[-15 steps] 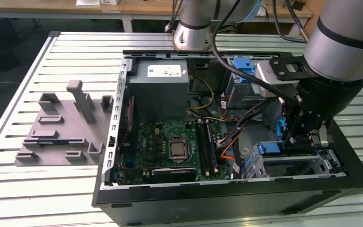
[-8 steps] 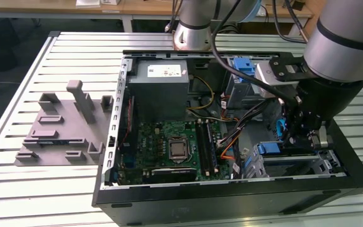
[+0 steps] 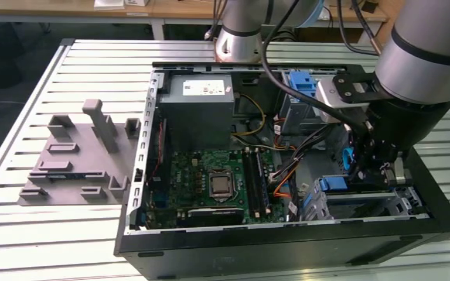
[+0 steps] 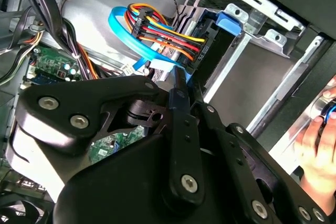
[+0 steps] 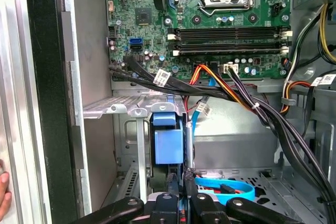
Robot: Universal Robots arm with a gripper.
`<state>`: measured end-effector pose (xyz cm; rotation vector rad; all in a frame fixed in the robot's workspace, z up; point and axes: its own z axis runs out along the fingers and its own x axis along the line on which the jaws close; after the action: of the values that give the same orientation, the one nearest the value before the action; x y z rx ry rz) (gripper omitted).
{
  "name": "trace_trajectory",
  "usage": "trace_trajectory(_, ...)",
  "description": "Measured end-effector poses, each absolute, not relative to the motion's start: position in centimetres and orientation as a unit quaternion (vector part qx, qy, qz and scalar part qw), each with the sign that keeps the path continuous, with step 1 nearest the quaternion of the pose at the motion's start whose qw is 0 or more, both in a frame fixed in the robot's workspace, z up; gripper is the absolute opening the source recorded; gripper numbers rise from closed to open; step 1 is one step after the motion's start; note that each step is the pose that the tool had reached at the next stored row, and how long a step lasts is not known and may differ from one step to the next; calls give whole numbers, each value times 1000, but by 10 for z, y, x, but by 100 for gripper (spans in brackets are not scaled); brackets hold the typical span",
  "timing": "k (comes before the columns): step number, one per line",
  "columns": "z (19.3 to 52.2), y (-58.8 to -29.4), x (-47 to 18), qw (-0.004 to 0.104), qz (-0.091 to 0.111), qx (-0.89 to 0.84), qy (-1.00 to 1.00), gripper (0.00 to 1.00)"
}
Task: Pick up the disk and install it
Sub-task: 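Insert the second disk wire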
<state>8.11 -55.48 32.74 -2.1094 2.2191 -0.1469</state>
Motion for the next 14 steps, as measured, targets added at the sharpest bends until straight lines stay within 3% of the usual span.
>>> trace_trajectory(9,327,-555,81,38,-48,-688,723,16)
trace_trajectory(11,327,-555,81,38,-48,-688,723,23)
trace_trajectory(13,327,-555,81,38,-48,-688,723,23)
trace_trajectory(14,327,-555,81,38,-48,-688,723,29)
